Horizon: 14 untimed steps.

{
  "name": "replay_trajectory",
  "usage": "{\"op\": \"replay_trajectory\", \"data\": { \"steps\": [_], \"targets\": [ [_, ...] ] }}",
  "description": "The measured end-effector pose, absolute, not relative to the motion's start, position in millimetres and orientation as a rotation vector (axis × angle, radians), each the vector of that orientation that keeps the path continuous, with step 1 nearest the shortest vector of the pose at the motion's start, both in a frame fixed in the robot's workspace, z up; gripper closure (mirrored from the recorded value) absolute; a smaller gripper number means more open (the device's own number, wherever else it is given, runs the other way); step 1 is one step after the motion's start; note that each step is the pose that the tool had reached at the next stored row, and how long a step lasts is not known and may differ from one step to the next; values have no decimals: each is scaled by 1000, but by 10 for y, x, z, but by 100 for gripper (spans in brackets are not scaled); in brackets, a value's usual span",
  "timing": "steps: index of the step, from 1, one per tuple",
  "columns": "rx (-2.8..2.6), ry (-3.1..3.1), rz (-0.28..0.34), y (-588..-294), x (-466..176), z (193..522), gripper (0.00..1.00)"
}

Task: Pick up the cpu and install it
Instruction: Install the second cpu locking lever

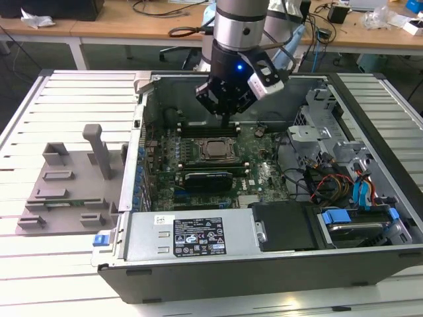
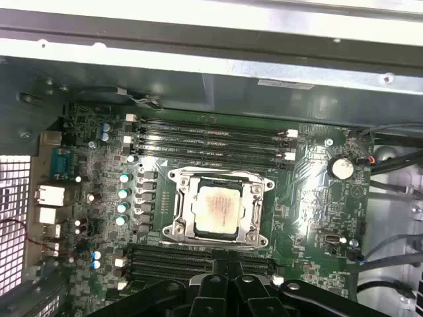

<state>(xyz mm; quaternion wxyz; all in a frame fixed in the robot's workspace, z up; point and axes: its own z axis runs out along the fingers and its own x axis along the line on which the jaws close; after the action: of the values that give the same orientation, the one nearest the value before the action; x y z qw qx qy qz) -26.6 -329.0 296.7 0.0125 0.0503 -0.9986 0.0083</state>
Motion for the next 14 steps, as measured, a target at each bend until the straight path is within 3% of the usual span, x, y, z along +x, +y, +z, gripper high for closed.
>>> {"op": "replay_trajectory", "data": {
  "steps": [4, 14],
  "targets": [
    [157, -3112, 37, -3287, -266, 3167, 89],
    [156, -3112, 35, -3287, -266, 3216, 89]
  ]
}}
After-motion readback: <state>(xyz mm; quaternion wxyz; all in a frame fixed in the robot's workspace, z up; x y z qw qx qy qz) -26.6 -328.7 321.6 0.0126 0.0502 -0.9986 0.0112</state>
